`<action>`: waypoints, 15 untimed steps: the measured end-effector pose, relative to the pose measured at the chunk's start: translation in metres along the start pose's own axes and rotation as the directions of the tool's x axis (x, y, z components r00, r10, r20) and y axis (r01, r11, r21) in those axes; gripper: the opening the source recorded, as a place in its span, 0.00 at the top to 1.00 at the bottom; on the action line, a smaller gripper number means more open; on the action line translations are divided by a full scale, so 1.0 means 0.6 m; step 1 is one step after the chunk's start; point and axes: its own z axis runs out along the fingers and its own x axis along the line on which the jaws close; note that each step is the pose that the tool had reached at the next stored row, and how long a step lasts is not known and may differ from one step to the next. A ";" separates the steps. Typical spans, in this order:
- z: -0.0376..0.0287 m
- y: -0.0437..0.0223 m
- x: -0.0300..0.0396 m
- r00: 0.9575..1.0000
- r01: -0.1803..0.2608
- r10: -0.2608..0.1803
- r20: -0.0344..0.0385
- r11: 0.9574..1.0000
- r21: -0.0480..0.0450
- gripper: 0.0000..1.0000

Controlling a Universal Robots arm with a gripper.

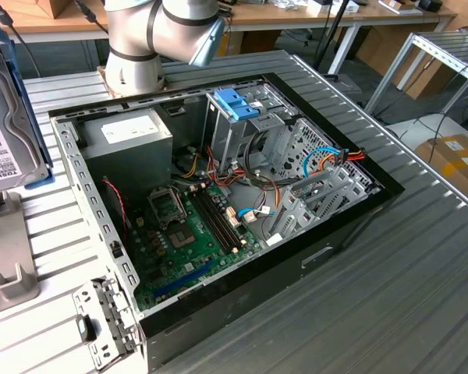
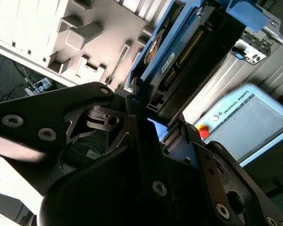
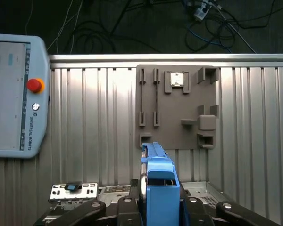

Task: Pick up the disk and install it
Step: 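Pick up the disk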

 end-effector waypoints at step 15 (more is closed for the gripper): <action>0.001 -0.009 0.009 1.000 0.000 0.000 0.000 1.000 0.000 0.63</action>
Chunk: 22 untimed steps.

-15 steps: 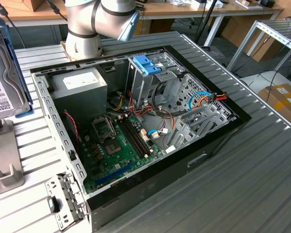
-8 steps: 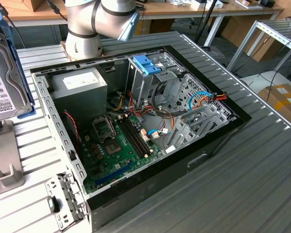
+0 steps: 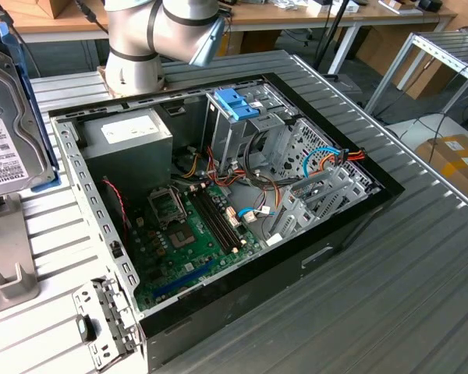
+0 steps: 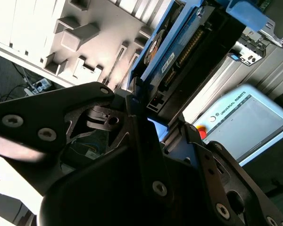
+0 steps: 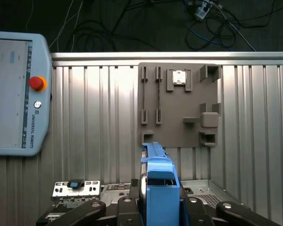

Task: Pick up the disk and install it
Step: 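Pick up the disk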

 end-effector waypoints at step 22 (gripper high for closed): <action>0.001 -0.015 0.016 1.000 0.000 0.000 0.000 1.000 0.000 0.63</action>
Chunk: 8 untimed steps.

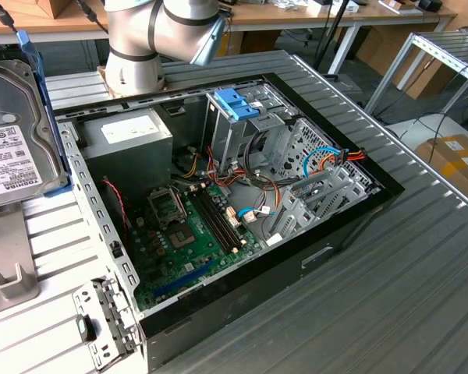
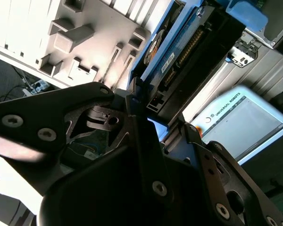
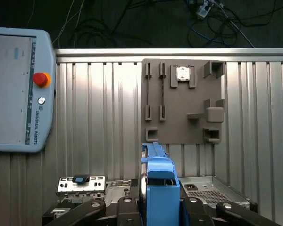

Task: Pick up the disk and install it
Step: 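Pick up the disk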

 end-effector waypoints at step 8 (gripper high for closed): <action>0.000 -0.006 0.008 1.000 0.000 0.000 0.000 1.000 0.000 0.63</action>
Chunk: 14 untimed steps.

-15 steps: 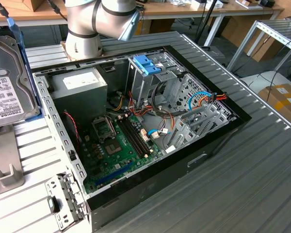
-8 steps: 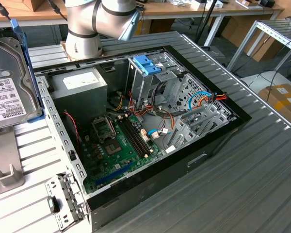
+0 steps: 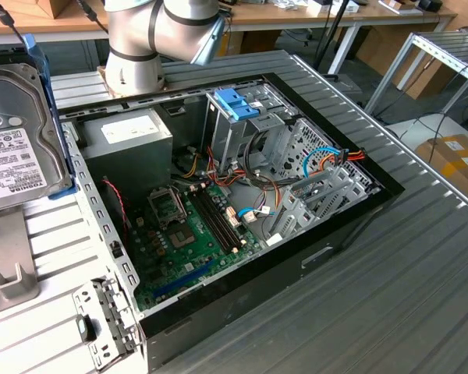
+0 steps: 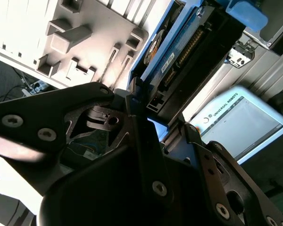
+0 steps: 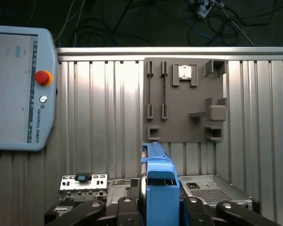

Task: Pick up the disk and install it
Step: 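Pick up the disk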

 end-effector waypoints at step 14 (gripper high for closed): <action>0.000 -0.009 0.012 1.000 0.000 0.000 0.000 1.000 0.000 0.63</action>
